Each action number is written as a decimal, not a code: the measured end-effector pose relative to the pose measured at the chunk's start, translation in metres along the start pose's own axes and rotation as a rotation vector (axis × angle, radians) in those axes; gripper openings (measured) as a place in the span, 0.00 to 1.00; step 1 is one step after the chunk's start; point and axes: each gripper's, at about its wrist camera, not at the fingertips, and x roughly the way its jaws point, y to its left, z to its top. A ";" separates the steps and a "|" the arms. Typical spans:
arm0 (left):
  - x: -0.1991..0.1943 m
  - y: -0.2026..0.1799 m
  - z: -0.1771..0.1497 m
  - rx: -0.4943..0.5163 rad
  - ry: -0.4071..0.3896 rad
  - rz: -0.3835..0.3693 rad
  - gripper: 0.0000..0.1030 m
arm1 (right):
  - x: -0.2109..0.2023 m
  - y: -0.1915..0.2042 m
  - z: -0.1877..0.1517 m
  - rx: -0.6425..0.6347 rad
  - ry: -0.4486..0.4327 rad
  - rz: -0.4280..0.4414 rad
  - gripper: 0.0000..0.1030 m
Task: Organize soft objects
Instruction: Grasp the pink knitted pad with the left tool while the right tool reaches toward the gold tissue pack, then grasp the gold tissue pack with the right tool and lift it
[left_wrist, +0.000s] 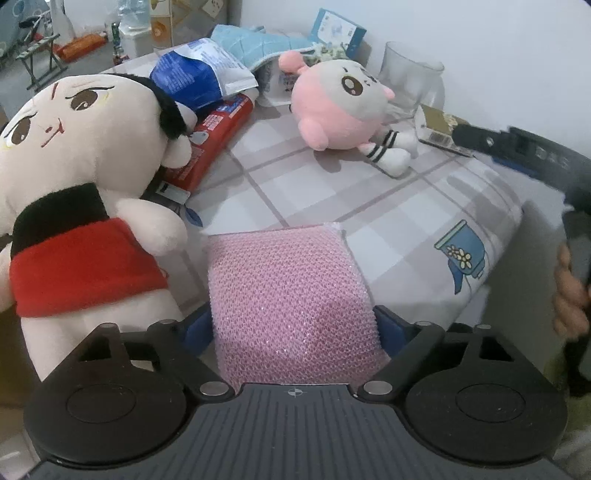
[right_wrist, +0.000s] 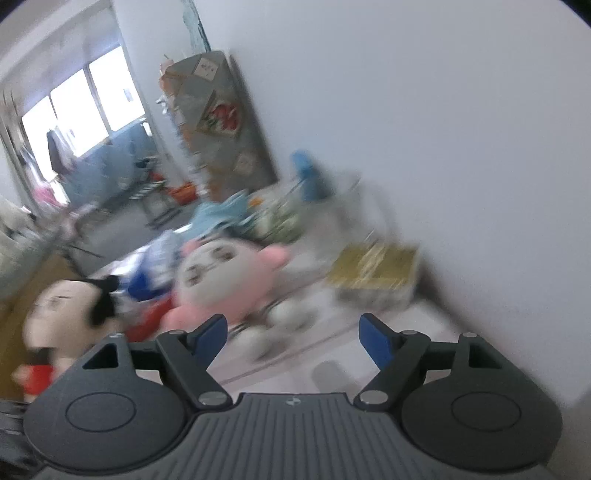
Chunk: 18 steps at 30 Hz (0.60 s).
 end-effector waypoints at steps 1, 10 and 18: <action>0.000 0.000 0.000 -0.001 -0.001 0.000 0.83 | 0.001 0.000 0.002 -0.036 -0.028 -0.045 0.71; -0.001 0.001 -0.002 0.006 -0.005 -0.010 0.83 | 0.040 -0.016 0.020 -0.030 -0.086 -0.217 0.71; -0.004 0.005 -0.002 0.012 -0.006 -0.030 0.83 | 0.073 -0.017 0.025 -0.045 -0.069 -0.340 0.71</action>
